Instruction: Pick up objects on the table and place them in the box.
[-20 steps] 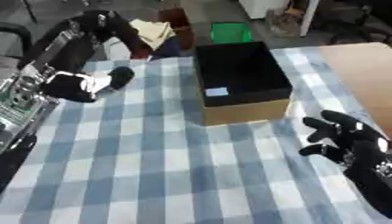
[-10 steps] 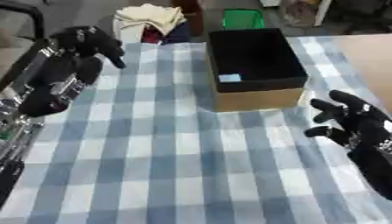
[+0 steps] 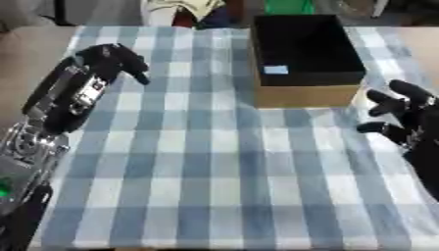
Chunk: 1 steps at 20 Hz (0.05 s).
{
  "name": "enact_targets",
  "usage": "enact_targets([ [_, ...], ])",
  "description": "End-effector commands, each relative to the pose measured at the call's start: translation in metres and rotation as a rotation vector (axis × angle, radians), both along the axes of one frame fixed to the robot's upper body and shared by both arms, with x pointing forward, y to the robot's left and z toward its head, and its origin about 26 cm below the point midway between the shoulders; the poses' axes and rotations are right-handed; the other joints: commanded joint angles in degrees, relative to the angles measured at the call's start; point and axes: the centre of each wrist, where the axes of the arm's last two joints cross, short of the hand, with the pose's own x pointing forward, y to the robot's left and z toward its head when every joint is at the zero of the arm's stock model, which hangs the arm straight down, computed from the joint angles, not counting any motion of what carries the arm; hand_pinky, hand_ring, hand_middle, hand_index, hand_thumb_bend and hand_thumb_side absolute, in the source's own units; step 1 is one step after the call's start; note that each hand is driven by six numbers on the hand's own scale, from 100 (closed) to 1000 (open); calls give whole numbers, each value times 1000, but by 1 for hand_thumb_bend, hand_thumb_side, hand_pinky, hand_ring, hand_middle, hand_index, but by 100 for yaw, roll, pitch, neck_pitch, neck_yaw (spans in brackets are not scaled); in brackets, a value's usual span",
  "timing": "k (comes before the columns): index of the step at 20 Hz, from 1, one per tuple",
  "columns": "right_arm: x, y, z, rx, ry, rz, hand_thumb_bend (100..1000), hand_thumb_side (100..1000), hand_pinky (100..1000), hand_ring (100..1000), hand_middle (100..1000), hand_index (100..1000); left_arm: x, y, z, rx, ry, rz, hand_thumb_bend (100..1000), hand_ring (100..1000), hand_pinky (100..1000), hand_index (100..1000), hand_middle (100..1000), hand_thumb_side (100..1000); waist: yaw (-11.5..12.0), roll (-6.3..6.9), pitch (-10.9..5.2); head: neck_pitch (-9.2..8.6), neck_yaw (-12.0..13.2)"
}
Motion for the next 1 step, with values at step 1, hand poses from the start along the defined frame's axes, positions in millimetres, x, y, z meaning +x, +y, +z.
enact_targets([
  [1,-1,0,6,0,-23,-9,100,642,736,1000,671,941,0,0,2,2,-2,13,180,580,935,661,589,755,15,-7,-57,66,45],
])
